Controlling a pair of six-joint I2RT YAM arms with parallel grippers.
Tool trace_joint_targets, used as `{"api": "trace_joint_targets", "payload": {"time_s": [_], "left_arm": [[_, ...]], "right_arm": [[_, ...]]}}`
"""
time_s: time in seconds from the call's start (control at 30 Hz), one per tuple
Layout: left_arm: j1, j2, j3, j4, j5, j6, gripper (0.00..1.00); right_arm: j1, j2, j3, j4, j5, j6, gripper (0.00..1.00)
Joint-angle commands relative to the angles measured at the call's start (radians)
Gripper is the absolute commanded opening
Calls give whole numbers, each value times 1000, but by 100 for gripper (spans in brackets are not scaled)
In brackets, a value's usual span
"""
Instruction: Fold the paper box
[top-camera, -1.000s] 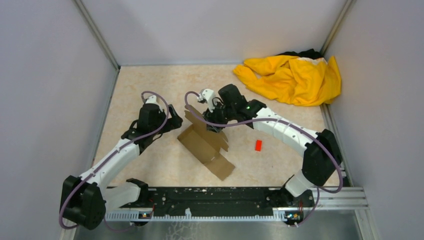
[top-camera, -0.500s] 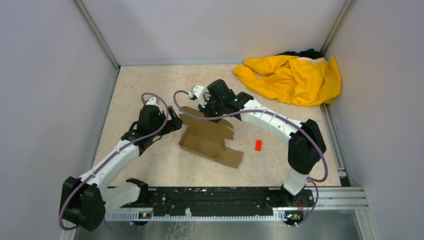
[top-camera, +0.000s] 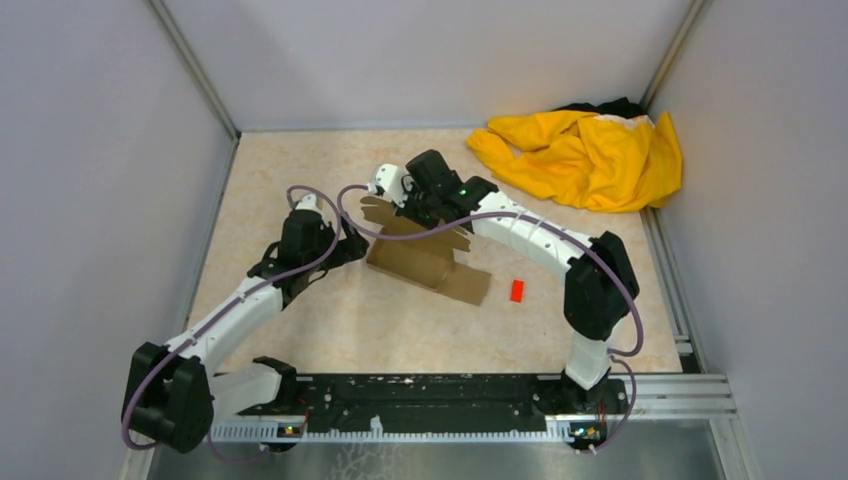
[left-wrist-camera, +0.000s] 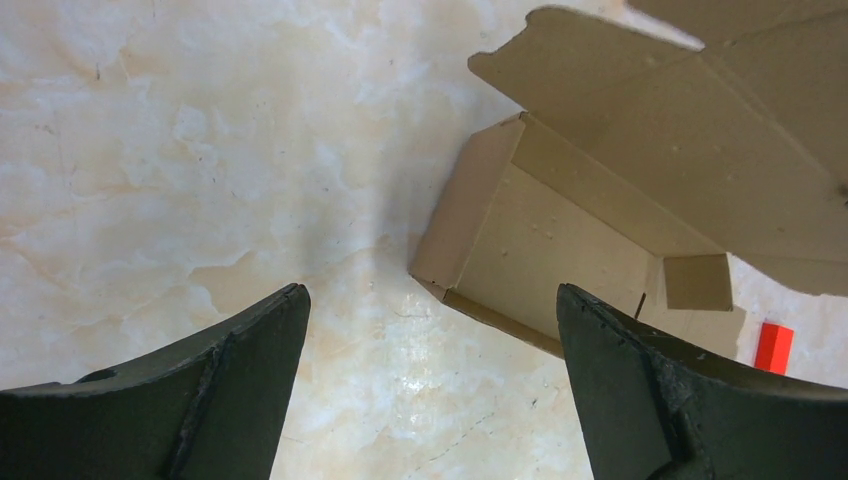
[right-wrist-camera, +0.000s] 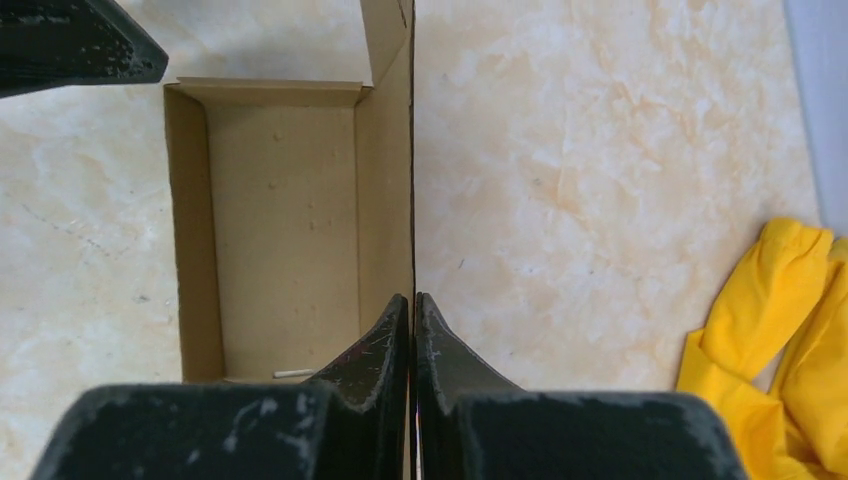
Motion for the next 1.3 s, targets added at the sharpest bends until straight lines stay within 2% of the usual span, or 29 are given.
{"api": "trace_joint_targets", "payload": {"time_s": [0.0, 0.4, 0.67, 0.83, 0.97, 1.07, 1.17, 1.23, 1.27], "left_arm": [[4, 48, -31, 62, 6, 3, 99], [3, 183, -31, 179, -9, 9, 99], [4, 187, -6, 174, -50, 27, 96], [2, 195, 10, 184, -66, 53, 85], [-15, 196, 9, 207, -88, 100, 73], [-70, 161, -3, 201, -210, 127, 70], [-173, 66, -72, 288, -318, 187, 85], [-208, 36, -80, 300, -360, 200, 89], [-213, 31, -77, 302, -366, 205, 97]], "right_arm": [[10, 23, 52, 91, -28, -99, 3], [-3, 91, 126, 98, -168, -165, 9], [-27, 91, 164, 101, -194, -138, 30], [-89, 44, 167, 184, -241, -3, 40], [-145, -39, 104, 299, -240, 160, 49], [-213, -102, 41, 344, -270, 311, 48], [-300, -182, -56, 382, -354, 498, 40], [-344, -245, -154, 415, -402, 590, 38], [-356, -273, -195, 419, -397, 610, 38]]}}
